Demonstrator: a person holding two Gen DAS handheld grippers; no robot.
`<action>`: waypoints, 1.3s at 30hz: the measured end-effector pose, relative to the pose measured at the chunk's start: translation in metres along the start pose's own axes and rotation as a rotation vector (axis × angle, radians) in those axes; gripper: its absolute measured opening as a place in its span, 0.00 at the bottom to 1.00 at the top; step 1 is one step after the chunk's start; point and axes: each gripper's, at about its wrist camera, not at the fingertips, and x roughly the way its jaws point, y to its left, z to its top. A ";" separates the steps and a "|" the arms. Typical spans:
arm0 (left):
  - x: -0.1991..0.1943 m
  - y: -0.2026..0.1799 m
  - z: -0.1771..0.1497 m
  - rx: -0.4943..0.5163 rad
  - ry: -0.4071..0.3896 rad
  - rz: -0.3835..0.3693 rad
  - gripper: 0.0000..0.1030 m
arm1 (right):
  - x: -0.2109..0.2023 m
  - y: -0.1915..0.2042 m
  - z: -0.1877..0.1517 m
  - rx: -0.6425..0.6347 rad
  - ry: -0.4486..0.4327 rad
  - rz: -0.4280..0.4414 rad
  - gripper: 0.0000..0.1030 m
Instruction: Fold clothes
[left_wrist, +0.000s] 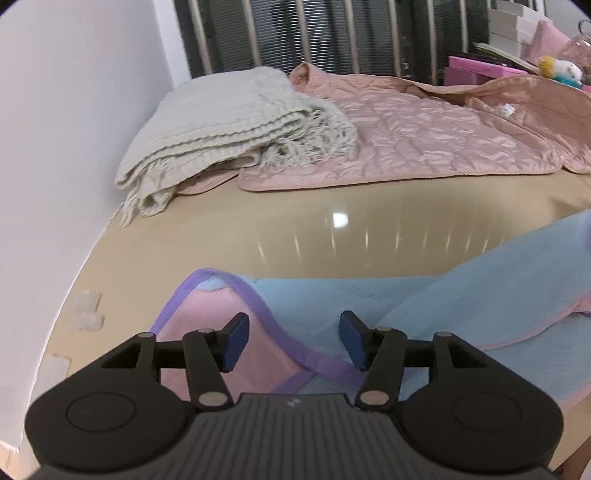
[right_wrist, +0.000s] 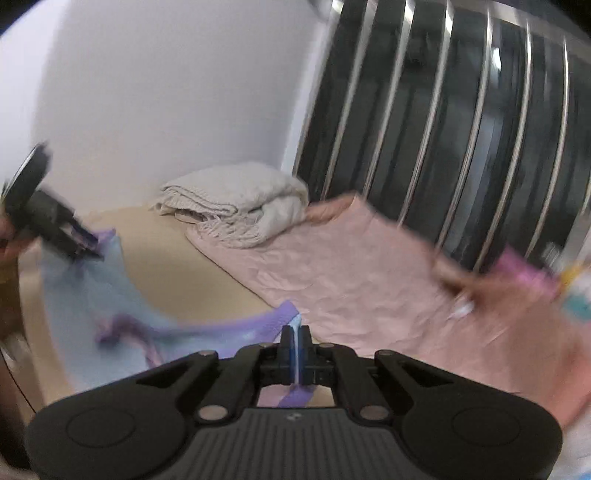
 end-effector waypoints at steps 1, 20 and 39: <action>0.000 0.002 -0.001 -0.009 0.000 0.002 0.57 | -0.010 0.008 -0.008 -0.027 0.013 0.012 0.01; -0.054 -0.104 -0.003 0.199 -0.124 -0.308 0.64 | -0.012 0.067 0.020 0.097 -0.124 0.295 0.37; -0.048 -0.006 -0.006 -0.122 -0.041 -0.375 0.67 | 0.026 0.148 0.009 -0.267 -0.015 0.337 0.31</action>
